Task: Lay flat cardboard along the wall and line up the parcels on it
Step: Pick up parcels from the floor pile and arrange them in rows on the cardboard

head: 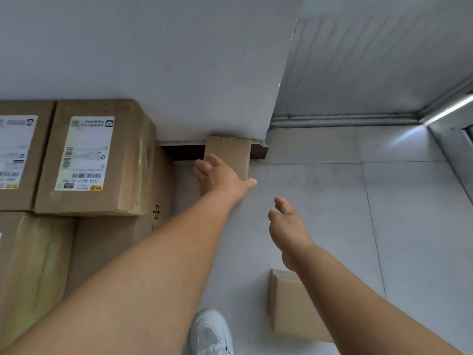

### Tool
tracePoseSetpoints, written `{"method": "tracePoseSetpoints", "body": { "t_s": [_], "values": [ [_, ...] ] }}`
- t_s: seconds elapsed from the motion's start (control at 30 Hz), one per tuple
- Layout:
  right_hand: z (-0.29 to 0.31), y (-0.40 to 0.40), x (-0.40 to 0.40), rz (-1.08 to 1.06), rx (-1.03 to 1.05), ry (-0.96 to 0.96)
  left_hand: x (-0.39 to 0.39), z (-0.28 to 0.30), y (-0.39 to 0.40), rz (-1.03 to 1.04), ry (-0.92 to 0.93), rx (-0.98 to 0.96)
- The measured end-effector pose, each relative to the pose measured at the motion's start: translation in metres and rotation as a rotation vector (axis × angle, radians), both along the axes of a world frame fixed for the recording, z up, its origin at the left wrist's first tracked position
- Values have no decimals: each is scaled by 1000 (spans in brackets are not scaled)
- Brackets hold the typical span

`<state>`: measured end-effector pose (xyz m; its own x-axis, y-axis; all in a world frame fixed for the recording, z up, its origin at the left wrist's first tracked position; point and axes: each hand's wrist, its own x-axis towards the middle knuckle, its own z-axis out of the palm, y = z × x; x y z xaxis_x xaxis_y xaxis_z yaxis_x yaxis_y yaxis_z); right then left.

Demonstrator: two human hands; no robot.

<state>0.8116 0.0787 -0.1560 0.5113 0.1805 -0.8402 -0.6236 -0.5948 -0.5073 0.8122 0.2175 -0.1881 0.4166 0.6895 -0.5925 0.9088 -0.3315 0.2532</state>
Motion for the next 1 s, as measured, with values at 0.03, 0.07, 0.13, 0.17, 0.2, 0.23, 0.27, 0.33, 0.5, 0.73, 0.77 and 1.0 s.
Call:
{"method": "tracePoseSetpoints", "body": {
  "t_s": [0.03,0.07,0.13,0.17,0.2,0.23,0.27,0.33,0.5,0.73,0.77,1.0],
  "values": [
    [-5,0,2,-10,-1,6,5,-5,-1,13,23,-11],
    [-9,-1,5,-21,-3,10,9,-10,-1,20,49,-12],
    [-15,-1,8,-38,-5,18,12,-20,-2,20,97,9],
    [-17,-1,8,-43,-3,22,12,-22,0,21,114,28],
    [-19,0,8,-49,1,27,11,-23,1,25,128,49],
    [-18,1,7,-58,6,35,9,-22,4,34,137,66],
    [-17,1,5,-66,10,42,6,-18,7,54,140,67],
    [-14,3,1,-84,20,67,-2,-6,11,155,92,11],
    [24,11,-16,-102,5,116,-41,41,-6,439,-207,-222],
    [105,16,-52,-110,123,166,-107,116,-47,780,-541,-501],
    [116,16,-58,-92,144,158,-118,126,-51,821,-587,-516],
    [155,16,-117,101,229,116,-200,161,-78,1046,-849,-630]
  ]
}}
